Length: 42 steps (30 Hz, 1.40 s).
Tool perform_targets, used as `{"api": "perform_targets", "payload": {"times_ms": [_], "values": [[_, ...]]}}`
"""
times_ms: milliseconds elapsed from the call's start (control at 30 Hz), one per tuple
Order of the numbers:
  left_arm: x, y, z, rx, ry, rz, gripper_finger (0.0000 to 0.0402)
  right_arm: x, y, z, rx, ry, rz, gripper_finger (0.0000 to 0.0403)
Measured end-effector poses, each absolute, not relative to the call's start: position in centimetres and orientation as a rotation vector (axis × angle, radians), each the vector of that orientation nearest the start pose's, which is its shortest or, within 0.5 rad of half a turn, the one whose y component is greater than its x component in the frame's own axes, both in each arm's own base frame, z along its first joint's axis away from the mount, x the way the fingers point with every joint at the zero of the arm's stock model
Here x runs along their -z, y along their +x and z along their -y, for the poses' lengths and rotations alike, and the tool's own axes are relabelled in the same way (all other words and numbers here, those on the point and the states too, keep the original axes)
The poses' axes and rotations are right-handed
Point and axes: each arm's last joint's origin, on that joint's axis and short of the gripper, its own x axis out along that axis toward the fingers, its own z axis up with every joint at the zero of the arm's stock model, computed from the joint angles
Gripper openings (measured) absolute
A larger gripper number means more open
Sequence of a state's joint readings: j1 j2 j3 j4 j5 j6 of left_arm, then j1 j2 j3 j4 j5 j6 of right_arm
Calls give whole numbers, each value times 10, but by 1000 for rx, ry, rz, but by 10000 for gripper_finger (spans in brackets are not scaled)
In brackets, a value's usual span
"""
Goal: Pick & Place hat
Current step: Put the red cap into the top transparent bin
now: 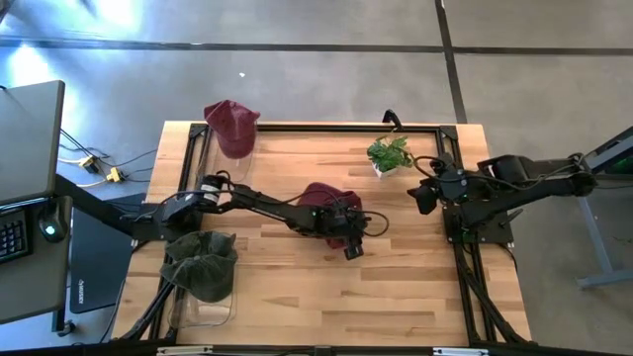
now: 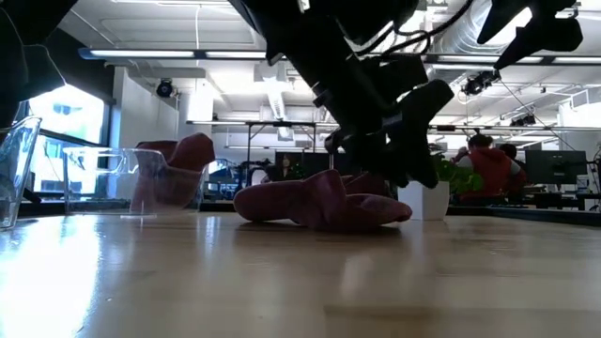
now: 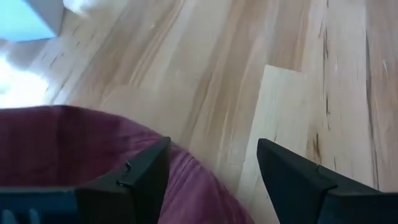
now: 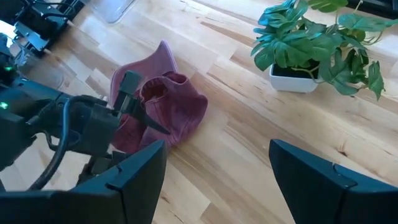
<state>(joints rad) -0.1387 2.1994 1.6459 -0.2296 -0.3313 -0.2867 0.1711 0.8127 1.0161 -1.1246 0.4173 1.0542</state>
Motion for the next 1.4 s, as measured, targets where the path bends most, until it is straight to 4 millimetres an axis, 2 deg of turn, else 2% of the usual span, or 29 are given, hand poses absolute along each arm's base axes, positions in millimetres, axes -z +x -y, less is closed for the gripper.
{"api": "perform_targets", "payload": {"times_ms": [267,433,600,733,800,967,1067,1133,1267,1400], "values": [[-168,477,53,-418,-38,-735,196,-330,125,-10,643,727,-638,279],[-167,477,51,-392,-55,-744,175,-331,127,-10,634,736,-620,279],[-140,480,53,-340,-94,-805,166,-332,127,-10,631,739,-616,279],[-141,484,56,-293,-150,-790,166,-332,128,-10,625,745,-604,279],[-135,481,55,-315,-142,-823,166,-333,129,-10,619,751,-593,279],[-133,478,55,-344,-133,-861,161,-335,131,-11,607,759,-578,279],[-132,475,54,-344,-125,-896,133,-335,131,-11,606,759,-577,279],[-131,473,54,-330,-127,-930,100,-335,131,-11,603,755,-577,279],[-148,463,54,-282,-102,-1063,18,-337,133,-11,578,736,-558,279],[-178,459,54,-229,-16,-1169,17,-341,137,-12,536,706,-522,279]]}}
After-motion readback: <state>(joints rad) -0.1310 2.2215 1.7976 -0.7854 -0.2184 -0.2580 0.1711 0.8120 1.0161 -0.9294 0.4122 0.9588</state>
